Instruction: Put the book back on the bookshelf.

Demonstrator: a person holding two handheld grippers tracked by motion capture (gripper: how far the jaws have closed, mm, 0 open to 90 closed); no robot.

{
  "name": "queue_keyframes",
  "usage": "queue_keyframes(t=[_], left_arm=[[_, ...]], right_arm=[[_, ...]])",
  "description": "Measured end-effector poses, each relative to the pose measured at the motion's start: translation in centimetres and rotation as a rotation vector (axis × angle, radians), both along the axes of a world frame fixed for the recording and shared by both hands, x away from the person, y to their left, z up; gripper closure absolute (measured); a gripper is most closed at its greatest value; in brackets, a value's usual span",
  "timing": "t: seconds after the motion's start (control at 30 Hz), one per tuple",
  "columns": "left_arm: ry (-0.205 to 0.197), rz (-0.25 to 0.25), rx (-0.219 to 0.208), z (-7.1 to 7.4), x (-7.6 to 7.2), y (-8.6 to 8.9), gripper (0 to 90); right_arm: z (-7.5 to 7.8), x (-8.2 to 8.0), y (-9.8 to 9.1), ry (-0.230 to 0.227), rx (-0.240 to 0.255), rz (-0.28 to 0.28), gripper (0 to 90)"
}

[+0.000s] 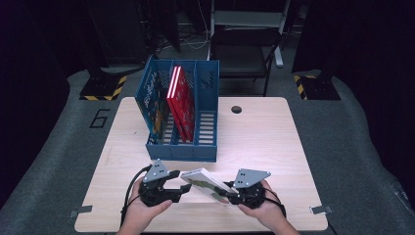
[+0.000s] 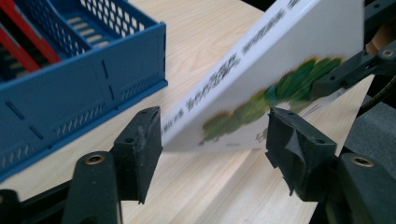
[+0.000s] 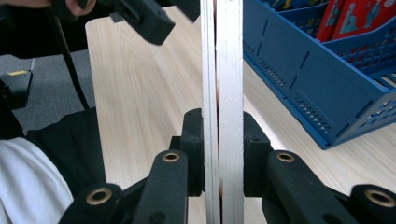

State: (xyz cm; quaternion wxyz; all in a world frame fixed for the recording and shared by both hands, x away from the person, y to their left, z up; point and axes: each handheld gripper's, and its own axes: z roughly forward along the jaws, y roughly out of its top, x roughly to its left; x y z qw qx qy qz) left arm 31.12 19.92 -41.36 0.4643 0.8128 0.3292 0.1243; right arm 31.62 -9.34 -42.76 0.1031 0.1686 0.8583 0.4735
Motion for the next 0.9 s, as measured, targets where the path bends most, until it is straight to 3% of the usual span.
queue_keyframes(t=[0.27,0.33,0.43,0.63,0.83,0.9], left_arm=[[-0.029,-0.064,0.017,0.2,-0.1,-1.1,31.8],[-0.011,-0.086,0.013,0.2,-0.1,-1.6,31.8],[-0.02,-0.113,0.018,0.3,-0.1,-2.1,32.0],[-0.016,-0.119,0.01,0.2,0.0,-2.6,34.4],[0.004,-0.108,0.03,-0.1,0.2,-2.6,36.4],[-0.007,-0.1,0.041,-0.2,0.3,-2.5,37.1]], right_arm=[[0.0,-0.3,0.5,0.0,-0.025,0.045,76.5],[0.1,-0.3,0.6,-0.001,-0.023,0.05,76.5],[0.1,-0.4,0.7,0.001,-0.025,0.068,76.5],[0.3,-0.4,0.8,0.001,-0.037,0.077,76.5],[0.4,0.3,1.1,0.018,-0.075,0.088,76.3],[0.5,0.6,1.3,0.026,-0.081,0.094,76.1]])
